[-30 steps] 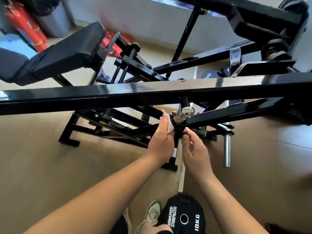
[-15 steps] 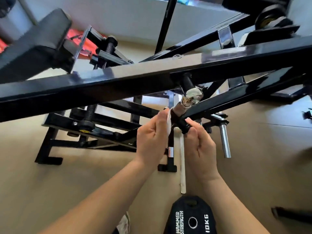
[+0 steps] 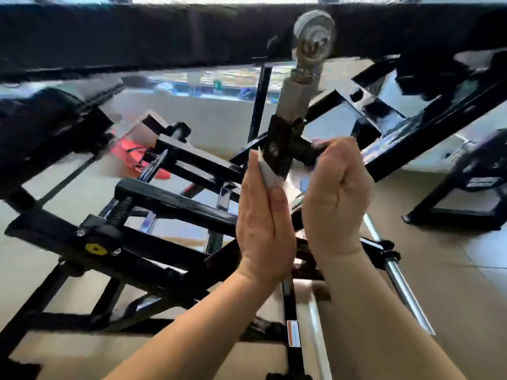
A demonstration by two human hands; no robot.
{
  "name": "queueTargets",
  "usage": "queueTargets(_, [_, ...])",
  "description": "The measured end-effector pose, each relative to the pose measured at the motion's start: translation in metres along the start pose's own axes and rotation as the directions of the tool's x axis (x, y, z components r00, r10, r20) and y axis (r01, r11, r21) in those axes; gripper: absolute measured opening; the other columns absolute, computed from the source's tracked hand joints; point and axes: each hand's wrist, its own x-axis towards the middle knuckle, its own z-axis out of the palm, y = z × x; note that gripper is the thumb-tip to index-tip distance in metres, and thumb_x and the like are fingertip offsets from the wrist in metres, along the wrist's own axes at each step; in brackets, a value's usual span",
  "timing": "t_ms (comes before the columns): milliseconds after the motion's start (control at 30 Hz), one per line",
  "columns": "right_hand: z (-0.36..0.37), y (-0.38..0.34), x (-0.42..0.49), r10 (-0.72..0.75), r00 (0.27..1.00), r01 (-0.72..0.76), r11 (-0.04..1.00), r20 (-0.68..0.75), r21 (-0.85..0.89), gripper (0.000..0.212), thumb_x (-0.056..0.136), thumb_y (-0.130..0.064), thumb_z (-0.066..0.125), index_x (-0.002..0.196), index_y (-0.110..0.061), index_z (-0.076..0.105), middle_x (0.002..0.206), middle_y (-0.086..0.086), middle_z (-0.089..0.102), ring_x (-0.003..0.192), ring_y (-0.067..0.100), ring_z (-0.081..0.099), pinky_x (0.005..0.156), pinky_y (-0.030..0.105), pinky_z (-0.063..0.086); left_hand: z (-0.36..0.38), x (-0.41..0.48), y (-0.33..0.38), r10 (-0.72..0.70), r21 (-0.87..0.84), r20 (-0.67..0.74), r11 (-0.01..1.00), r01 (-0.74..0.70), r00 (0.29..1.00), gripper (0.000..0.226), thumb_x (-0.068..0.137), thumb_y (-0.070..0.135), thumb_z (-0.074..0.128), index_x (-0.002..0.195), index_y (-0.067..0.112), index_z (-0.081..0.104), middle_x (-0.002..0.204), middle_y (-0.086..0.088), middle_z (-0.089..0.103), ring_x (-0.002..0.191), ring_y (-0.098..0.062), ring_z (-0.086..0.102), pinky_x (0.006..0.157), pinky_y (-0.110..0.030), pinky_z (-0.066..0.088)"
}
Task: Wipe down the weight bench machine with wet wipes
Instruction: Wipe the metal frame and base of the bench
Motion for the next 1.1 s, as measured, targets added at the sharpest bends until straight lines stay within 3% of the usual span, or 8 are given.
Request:
queueTargets(67, [-0.002,0.004,0.000,0.000,1.000,0.001,1.000,0.014,-0.026,0.034,0.106,-0.033,0.035,0.074,-0.043,0.039,0.063,-0.022,0.043,0.062,0.010,0.044,0.060,0.042,0.041,-0.002,-0.016,-0.017,0.045,0.080,0.042,0.996,-0.048,0.998,0.057,0.111,0.031,0.032,0.163,0.018,0.012,0.169,0.014,0.012,0.157,-0.007,0.015,0.126,-0.034,0.019])
queueTargets(200, [-0.005,0.005,0.000,-0.017,0.999,0.017,1.000,0.030,0.010,0.039,0.108,-0.033,0.039,0.070,-0.045,0.035,0.060,-0.019,0.044,0.056,0.008,0.042,0.057,0.040,0.038,-0.010,-0.028,-0.035,0.128,0.214,0.187,0.962,-0.168,0.974,0.073,0.107,0.041,0.027,0.163,0.005,-0.001,0.173,-0.002,-0.006,0.159,-0.014,-0.004,0.129,-0.046,0.009])
queueTargets(300, [-0.005,0.000,0.000,-0.010,1.000,0.010,1.000,0.021,-0.008,0.037,0.108,-0.036,0.038,0.071,-0.042,0.037,0.060,-0.019,0.046,0.056,0.008,0.043,0.056,0.041,0.041,-0.015,0.004,-0.014,0.202,0.239,0.270,0.933,-0.269,0.942,0.072,0.108,0.042,0.023,0.162,0.003,-0.003,0.172,-0.007,-0.011,0.159,-0.016,-0.010,0.130,-0.042,0.004])
queueTargets(500, [-0.008,0.006,0.007,0.075,0.997,-0.075,0.997,0.027,0.003,0.036,0.103,-0.046,0.032,0.070,-0.034,0.041,0.064,-0.013,0.047,0.063,0.016,0.044,0.064,0.049,0.046,-0.008,0.058,0.019,0.452,0.221,0.161,0.850,-0.478,0.877,0.070,0.107,0.013,0.044,0.160,0.012,-0.001,0.172,-0.014,0.003,0.158,-0.008,0.003,0.111,-0.036,0.045])
queueTargets(700, [-0.007,0.008,0.007,0.062,0.997,-0.061,0.998,0.037,-0.025,0.040,0.107,-0.036,0.034,0.069,-0.047,0.038,0.066,-0.019,0.046,0.065,0.009,0.041,0.062,0.040,0.039,-0.013,-0.001,-0.052,0.392,0.319,0.219,0.836,-0.446,0.893,0.079,0.106,0.015,0.040,0.162,0.020,-0.016,0.172,-0.006,-0.009,0.160,-0.019,0.002,0.127,-0.033,0.020])
queueTargets(867, [-0.008,-0.003,-0.001,0.062,0.998,-0.061,0.995,0.013,-0.077,0.036,0.108,-0.042,0.032,0.072,-0.040,0.038,0.068,-0.013,0.045,0.068,0.014,0.046,0.062,0.040,0.040,-0.026,-0.014,-0.066,0.303,0.365,0.313,0.837,-0.409,0.900,0.082,0.105,0.029,0.033,0.156,0.026,-0.031,0.170,0.003,-0.022,0.159,-0.014,-0.005,0.126,-0.038,0.018])
queueTargets(1000, [-0.009,-0.015,-0.011,0.055,0.998,-0.052,0.978,0.006,-0.200,0.040,0.105,-0.053,0.026,0.077,-0.030,0.042,0.071,-0.009,0.049,0.073,0.018,0.051,0.062,0.038,0.041,-0.017,0.027,-0.022,0.345,0.302,0.274,0.856,-0.421,0.898,0.084,0.105,0.018,0.050,0.160,0.027,-0.013,0.172,-0.012,-0.001,0.160,-0.021,0.005,0.127,-0.045,0.021])
queueTargets(1100, [-0.013,-0.016,-0.010,0.049,0.999,-0.042,0.950,0.016,-0.310,0.045,0.104,-0.058,0.020,0.079,-0.029,0.044,0.071,-0.008,0.052,0.074,0.018,0.053,0.062,0.040,0.045,-0.009,0.025,-0.022,0.361,0.254,0.179,0.882,-0.397,0.915,0.079,0.105,0.013,0.053,0.161,0.024,-0.002,0.171,-0.007,0.007,0.159,-0.018,0.011,0.127,-0.037,0.022])
